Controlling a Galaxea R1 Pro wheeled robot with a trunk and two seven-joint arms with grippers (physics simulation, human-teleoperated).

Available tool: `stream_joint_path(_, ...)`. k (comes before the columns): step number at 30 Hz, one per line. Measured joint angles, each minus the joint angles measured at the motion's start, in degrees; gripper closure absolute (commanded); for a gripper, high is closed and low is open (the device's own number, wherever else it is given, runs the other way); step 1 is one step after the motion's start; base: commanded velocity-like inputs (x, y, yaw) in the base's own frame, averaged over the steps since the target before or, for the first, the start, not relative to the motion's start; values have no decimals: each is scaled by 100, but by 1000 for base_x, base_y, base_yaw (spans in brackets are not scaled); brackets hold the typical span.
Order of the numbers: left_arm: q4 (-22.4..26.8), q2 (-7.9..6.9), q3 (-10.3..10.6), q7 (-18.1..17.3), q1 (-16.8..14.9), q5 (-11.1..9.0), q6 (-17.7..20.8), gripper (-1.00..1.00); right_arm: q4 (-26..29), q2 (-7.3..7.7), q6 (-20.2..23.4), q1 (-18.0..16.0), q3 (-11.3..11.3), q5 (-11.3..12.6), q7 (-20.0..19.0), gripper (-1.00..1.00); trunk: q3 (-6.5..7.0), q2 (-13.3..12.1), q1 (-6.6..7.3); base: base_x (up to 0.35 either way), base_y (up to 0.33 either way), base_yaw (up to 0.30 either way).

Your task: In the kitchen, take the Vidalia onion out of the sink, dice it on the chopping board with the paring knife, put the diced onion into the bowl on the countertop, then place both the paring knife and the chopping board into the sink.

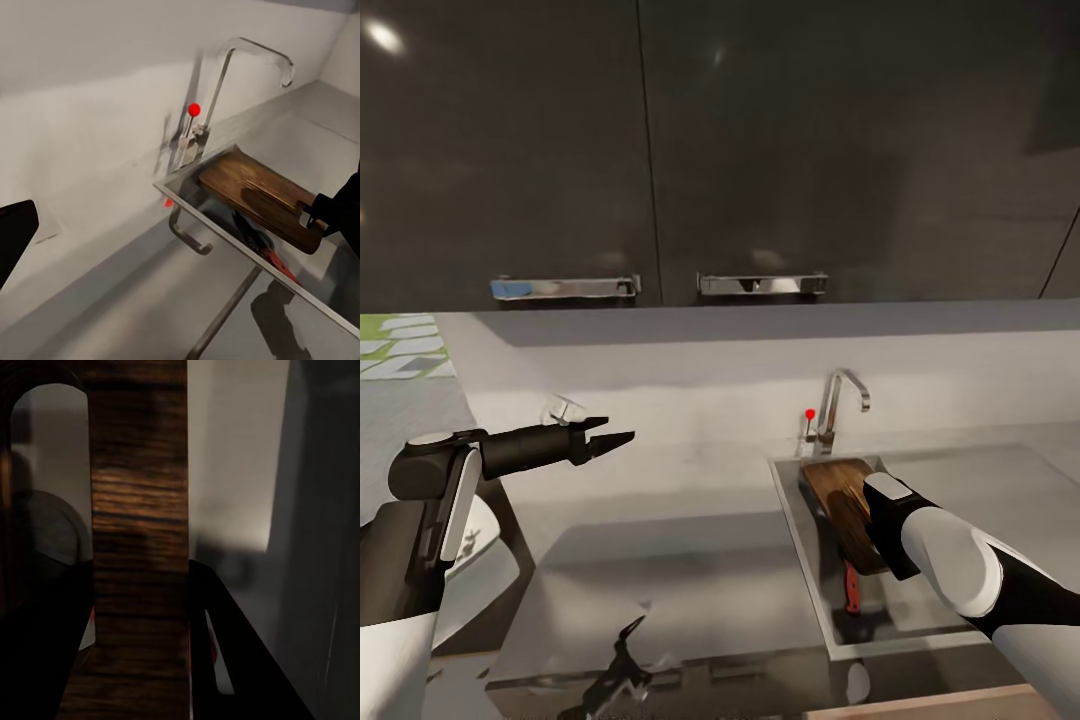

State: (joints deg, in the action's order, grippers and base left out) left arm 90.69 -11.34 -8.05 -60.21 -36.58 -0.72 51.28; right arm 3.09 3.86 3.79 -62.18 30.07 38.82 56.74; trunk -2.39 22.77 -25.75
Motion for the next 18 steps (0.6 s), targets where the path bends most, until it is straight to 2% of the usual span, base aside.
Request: stream_joint_path(18,0,0,0,0,0,0,0,-100,0,-9,-5,0,-1,-1,-25,100,-165,0,0,0,0,0)
